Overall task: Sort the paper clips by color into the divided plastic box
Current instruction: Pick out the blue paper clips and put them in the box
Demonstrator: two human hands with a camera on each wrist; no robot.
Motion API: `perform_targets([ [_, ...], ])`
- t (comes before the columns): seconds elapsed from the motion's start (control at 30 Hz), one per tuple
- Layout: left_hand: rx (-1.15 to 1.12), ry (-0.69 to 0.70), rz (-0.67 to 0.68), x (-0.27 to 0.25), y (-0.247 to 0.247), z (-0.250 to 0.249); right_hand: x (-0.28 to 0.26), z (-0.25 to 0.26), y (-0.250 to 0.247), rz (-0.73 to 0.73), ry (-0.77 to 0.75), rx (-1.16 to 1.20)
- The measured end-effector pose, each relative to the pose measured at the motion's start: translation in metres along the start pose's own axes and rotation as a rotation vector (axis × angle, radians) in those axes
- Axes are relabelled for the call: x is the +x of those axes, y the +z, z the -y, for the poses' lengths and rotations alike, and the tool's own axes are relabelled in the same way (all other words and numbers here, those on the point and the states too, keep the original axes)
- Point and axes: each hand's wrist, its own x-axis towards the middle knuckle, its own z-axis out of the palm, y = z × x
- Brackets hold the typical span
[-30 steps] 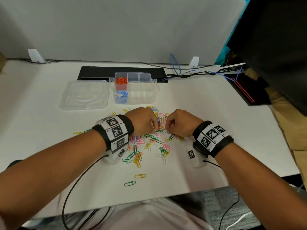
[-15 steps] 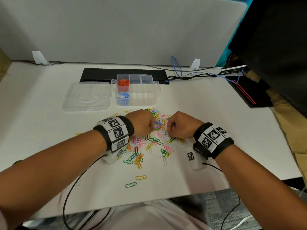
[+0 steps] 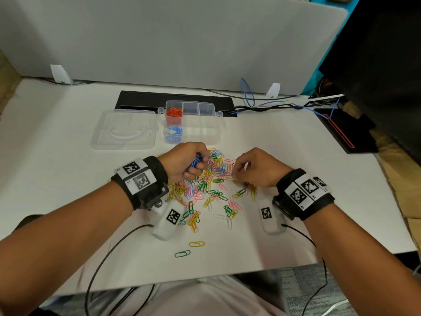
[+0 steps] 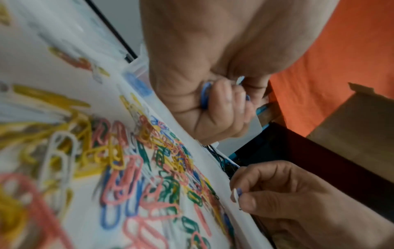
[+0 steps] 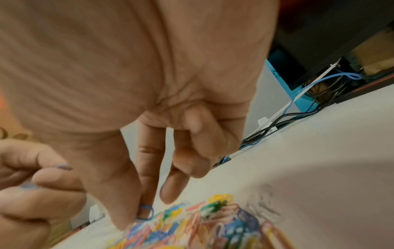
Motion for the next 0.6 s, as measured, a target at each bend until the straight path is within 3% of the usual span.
perform_targets([
  [0.2,-0.235,-0.056,0.043,0.001,0.001,0.003,-0.004,0.014,-0.008,-0.066,-0.039,0.286],
  [0.43,-0.246,-0.055,-0.028,0.006,0.002,0.006,0.001,0.011,-0.006,-0.090,-0.077,0.122],
  [0.6,-0.380,-0.150,-0.040,0.005,0.012,0.011,0.000,0.032,-0.001,-0.205,-0.176,0.262],
])
